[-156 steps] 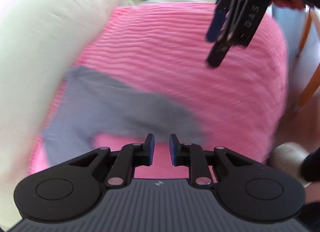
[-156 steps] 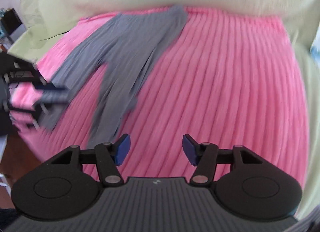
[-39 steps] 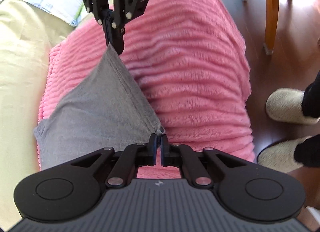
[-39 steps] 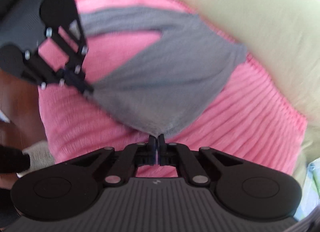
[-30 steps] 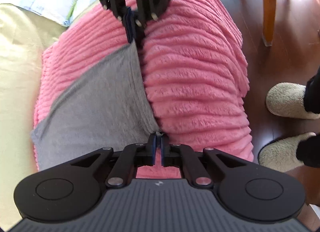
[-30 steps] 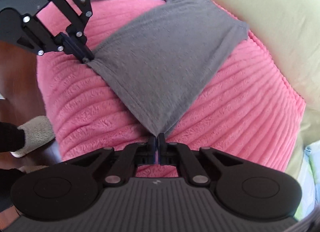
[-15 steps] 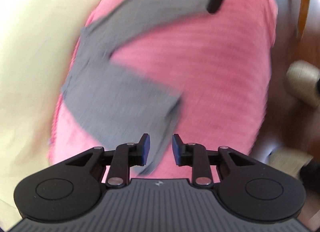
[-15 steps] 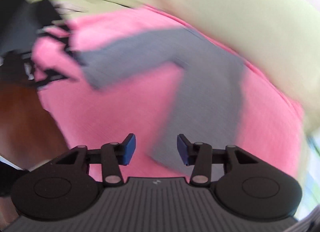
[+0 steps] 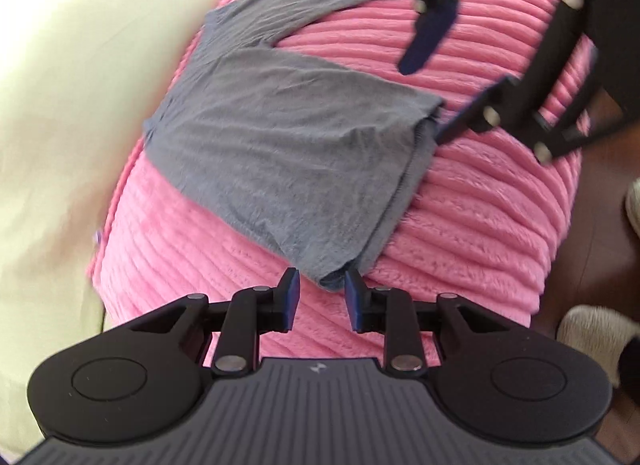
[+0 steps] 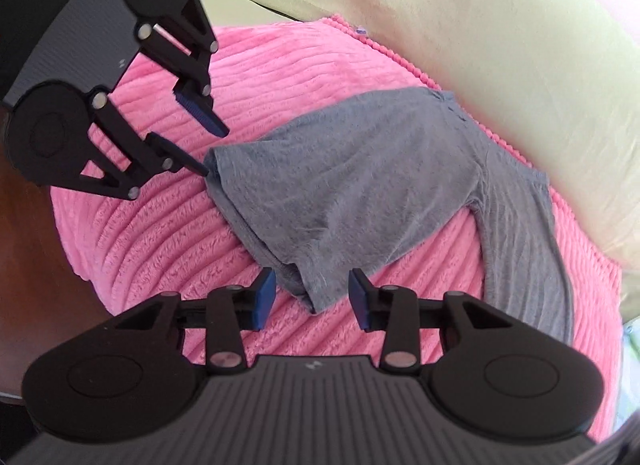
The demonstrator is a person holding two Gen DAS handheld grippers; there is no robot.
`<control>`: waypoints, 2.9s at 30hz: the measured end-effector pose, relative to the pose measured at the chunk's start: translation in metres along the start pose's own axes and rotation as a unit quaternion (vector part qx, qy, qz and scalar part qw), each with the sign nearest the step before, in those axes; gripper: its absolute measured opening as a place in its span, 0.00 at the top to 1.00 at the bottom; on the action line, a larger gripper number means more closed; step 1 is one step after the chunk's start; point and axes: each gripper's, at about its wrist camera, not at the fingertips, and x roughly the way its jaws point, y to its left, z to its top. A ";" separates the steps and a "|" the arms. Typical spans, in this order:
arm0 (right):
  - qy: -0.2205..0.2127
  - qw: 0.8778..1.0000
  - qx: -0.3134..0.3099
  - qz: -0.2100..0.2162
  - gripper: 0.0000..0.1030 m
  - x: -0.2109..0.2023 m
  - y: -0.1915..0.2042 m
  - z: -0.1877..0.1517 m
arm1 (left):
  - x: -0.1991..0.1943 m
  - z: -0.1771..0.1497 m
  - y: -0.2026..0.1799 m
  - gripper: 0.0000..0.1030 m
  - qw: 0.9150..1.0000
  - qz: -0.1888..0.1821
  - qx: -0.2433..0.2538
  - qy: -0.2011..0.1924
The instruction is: Fold clothes
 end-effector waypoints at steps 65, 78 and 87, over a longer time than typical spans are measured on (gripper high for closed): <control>0.001 0.950 0.309 0.054 0.70 -0.059 -0.305 -0.168 | -0.018 0.270 -0.080 0.60 0.971 -0.019 -0.236 -0.020; 0.024 0.908 0.352 0.227 0.70 0.081 -0.453 -0.045 | 0.088 0.372 -0.001 0.61 0.930 -0.029 -0.366 0.029; 0.082 0.880 0.346 0.315 0.79 0.193 -0.493 -0.033 | 0.130 0.414 0.012 0.61 0.922 0.038 -0.374 0.090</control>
